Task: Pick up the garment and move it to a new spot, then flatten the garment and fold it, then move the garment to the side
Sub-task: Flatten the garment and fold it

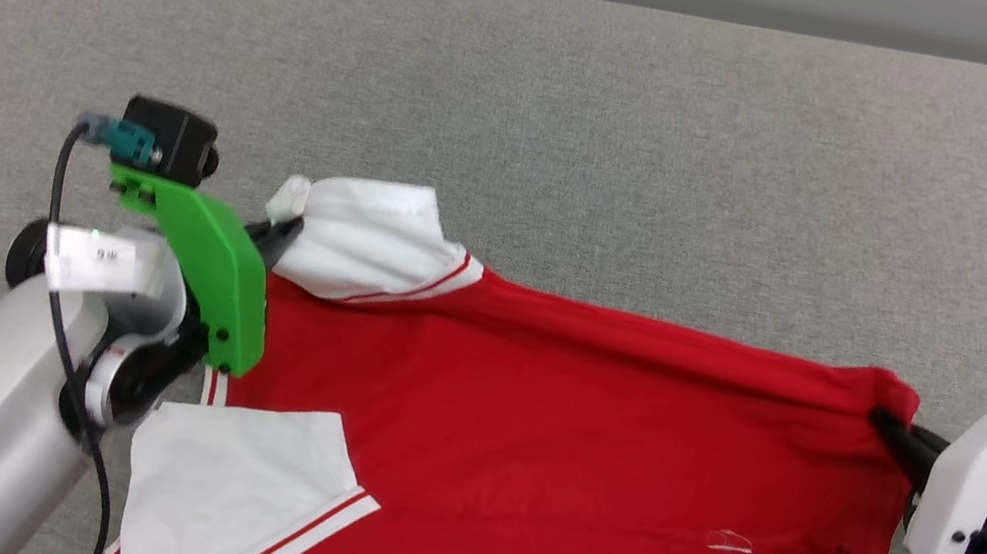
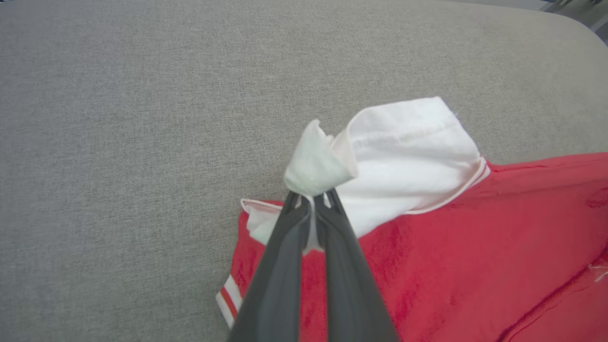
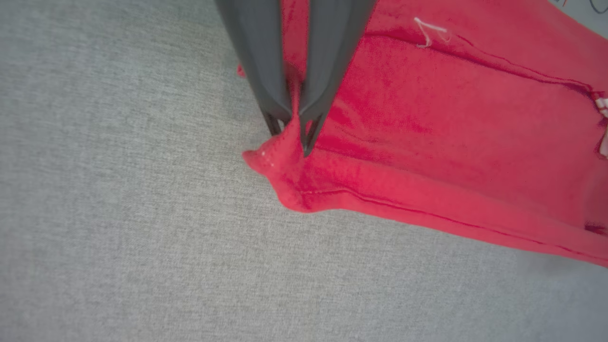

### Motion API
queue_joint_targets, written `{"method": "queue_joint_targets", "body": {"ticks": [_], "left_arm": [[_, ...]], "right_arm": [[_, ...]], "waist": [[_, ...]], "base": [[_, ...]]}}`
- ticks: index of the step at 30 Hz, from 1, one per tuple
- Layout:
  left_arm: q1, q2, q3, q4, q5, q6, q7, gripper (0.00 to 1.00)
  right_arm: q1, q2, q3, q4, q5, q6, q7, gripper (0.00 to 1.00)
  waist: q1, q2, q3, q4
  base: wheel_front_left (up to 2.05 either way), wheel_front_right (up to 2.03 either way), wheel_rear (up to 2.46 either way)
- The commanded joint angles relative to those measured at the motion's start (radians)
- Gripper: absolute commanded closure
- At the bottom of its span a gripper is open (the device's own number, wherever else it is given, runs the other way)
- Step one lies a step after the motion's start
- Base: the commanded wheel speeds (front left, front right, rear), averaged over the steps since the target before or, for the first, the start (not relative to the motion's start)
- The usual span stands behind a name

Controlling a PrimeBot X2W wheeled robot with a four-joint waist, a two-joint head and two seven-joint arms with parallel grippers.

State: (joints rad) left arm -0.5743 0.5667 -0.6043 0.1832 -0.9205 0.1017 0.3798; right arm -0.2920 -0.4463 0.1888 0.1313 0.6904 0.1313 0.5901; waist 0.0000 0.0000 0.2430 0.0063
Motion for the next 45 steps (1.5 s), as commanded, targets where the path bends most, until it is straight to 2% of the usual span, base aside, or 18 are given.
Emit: {"method": "queue_joint_targets", "body": {"ticks": [1, 6, 14, 20, 24, 25, 26, 27, 28, 29, 34, 38, 45], "left_arm": [[0.053, 0.017, 0.007, -0.02, -0.011, 0.019, -0.013, 1.0], [0.229, 0.055, 0.031, -0.116, -0.045, 0.085, -0.054, 1.0], [0.444, 0.078, 0.04, -0.205, -0.096, 0.158, -0.083, 1.0], [0.518, 0.074, 0.04, -0.194, -0.126, 0.178, -0.089, 1.0], [0.534, 0.061, 0.026, -0.164, -0.133, 0.163, -0.091, 1.0], [0.531, 0.052, 0.023, -0.151, -0.134, 0.158, -0.094, 1.0], [0.529, 0.043, 0.019, -0.137, -0.138, 0.152, -0.093, 1.0], [0.527, 0.036, 0.015, -0.125, -0.139, 0.148, -0.093, 0.81], [0.523, 0.028, 0.011, -0.115, -0.139, 0.145, -0.095, 0.6], [0.519, 0.016, 0.009, -0.103, -0.142, 0.139, -0.098, 0.0], [0.499, -0.011, 0.012, -0.074, -0.13, 0.109, -0.149, 0.0], [0.489, -0.02, 0.033, -0.075, -0.106, 0.089, -0.23, 0.0], [0.472, -0.032, 0.067, -0.107, -0.045, 0.072, -0.382, 0.0]], "right_arm": [[0.031, 0.006, -0.006, -0.004, -0.011, -0.001, -0.013, 1.0], [0.122, 0.034, -0.018, 0.0, -0.025, -0.001, -0.041, 1.0], [0.238, 0.073, -0.057, -0.005, -0.037, -0.001, -0.094, 1.0], [0.309, 0.103, -0.081, -0.004, -0.034, -0.001, -0.113, 1.0], [0.351, 0.126, -0.081, 0.002, -0.036, -0.001, -0.119, 1.0], [0.359, 0.134, -0.079, 0.004, -0.038, -0.001, -0.122, 0.8], [0.364, 0.144, -0.079, 0.007, -0.038, -0.001, -0.127, 0.54], [0.366, 0.15, -0.08, 0.009, -0.041, -0.001, -0.134, 0.0], [0.367, 0.155, -0.079, 0.012, -0.044, -0.001, -0.142, 0.0], [0.368, 0.161, -0.078, 0.014, -0.045, -0.001, -0.155, 0.0], [0.365, 0.172, -0.076, -0.005, -0.062, -0.001, -0.234, 0.0], [0.373, 0.165, -0.086, -0.047, -0.073, -0.001, -0.271, 0.0], [0.399, 0.14, -0.178, -0.129, -0.084, -0.001, -0.209, 0.0]], "waist": [[0.0, 0.0, -0.042, 0.017], [0.0, 0.0, -0.083, 0.024], [0.0, 0.0, -0.109, 0.029], [0.0, 0.0, -0.117, 0.025], [0.0, 0.0, -0.121, 0.023], [0.0, 0.0, -0.121, 0.022], [0.0, 0.0, -0.12, 0.02], [0.0, 0.0, -0.121, 0.018], [0.0, 0.0, -0.121, 0.016], [0.0, 0.0, -0.121, 0.015], [0.0, 0.0, -0.129, 0.009], [0.0, 0.0, -0.145, 0.007], [0.0, 0.0, -0.163, 0.006]], "base": [[0.0, 0.0, 0.0], [0.0, 0.0, 0.0], [0.0, 0.0, 0.0], [0.0, 0.0, 0.0], [0.0, 0.0, 0.0], [0.0, 0.0, 0.0], [0.0, 0.0, 0.0], [0.0, 0.0, 0.0], [0.0, 0.0, 0.0], [0.0, 0.0, 0.0], [0.0, 0.0, 0.0], [0.0, 0.0, 0.0], [0.0, 0.0, 0.0]]}}
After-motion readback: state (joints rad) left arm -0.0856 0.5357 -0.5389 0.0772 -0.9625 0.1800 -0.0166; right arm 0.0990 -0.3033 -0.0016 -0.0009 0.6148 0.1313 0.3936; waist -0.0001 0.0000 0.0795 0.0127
